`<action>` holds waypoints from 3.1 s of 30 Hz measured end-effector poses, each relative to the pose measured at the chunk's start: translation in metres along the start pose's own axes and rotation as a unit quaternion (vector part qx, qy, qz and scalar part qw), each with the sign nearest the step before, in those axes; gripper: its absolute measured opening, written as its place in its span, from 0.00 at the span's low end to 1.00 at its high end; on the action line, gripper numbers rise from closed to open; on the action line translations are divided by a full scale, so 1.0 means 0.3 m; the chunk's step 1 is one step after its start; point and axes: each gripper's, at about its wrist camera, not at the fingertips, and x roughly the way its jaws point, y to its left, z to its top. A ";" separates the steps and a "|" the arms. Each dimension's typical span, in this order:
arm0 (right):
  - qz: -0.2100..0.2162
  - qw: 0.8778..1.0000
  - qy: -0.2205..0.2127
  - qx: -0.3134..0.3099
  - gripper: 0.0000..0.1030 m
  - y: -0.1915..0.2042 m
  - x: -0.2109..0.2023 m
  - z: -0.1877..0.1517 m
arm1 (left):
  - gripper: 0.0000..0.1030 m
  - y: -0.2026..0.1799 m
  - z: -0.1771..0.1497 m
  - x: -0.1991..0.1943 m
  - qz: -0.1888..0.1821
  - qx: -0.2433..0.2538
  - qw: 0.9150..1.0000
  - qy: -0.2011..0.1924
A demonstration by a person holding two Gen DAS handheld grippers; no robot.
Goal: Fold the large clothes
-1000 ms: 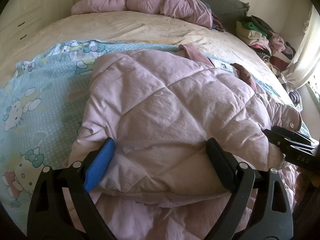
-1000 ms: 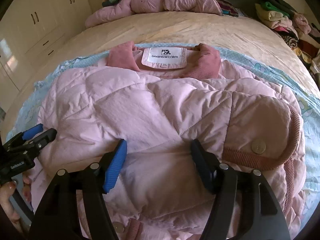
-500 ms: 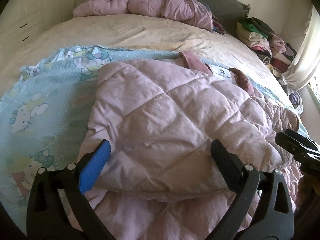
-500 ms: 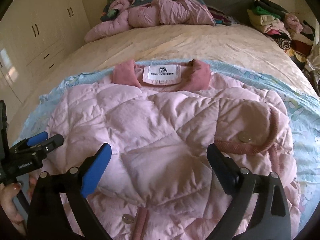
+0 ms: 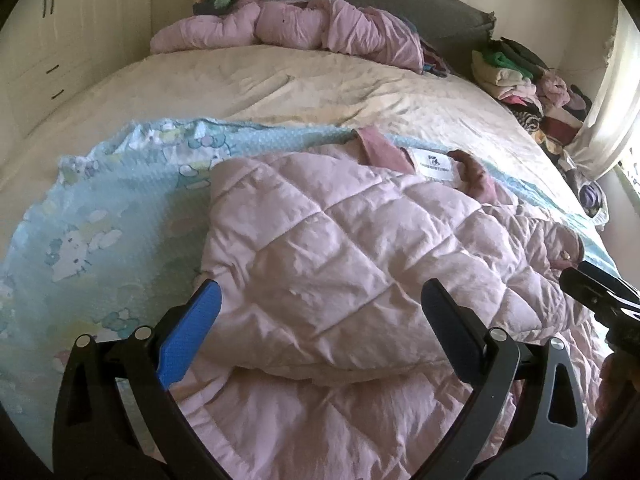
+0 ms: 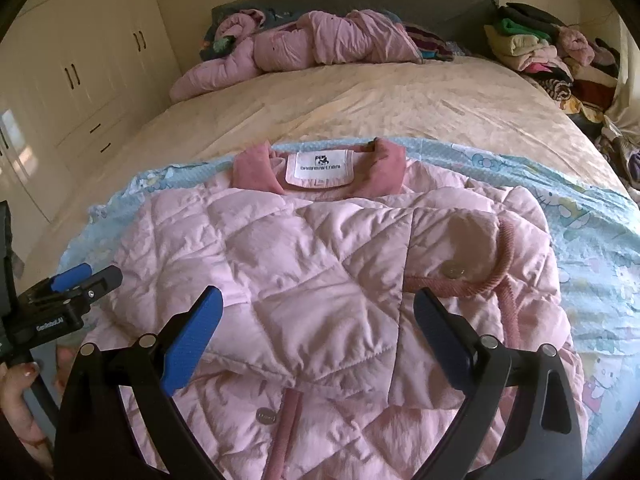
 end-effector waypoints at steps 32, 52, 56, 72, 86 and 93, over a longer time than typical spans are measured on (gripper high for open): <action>-0.009 0.997 -0.072 -0.003 0.93 0.008 -0.368 -0.041 | 0.91 -0.077 -0.068 -0.363 -0.005 0.025 0.997 -0.072; 0.012 0.994 -0.112 -0.002 0.93 -0.006 -0.659 -0.214 | 0.91 -0.069 -0.234 -0.579 -0.003 0.022 0.996 -0.092; 0.012 0.993 -0.114 -0.003 0.93 -0.008 -0.690 -0.248 | 0.91 -0.064 -0.266 -0.607 -0.001 0.022 0.995 -0.095; 0.009 0.995 -0.098 -0.012 0.93 -0.058 -0.748 -0.401 | 0.91 -0.095 -0.436 -0.663 0.017 0.045 0.995 -0.084; 0.009 0.997 -0.079 -0.005 0.93 -0.140 -0.764 -0.497 | 0.91 -0.157 -0.551 -0.651 0.027 0.069 0.995 -0.062; 0.003 0.998 -0.064 -0.013 0.93 -0.172 -0.773 -0.545 | 0.91 -0.148 -0.592 -0.644 0.028 0.066 0.996 -0.049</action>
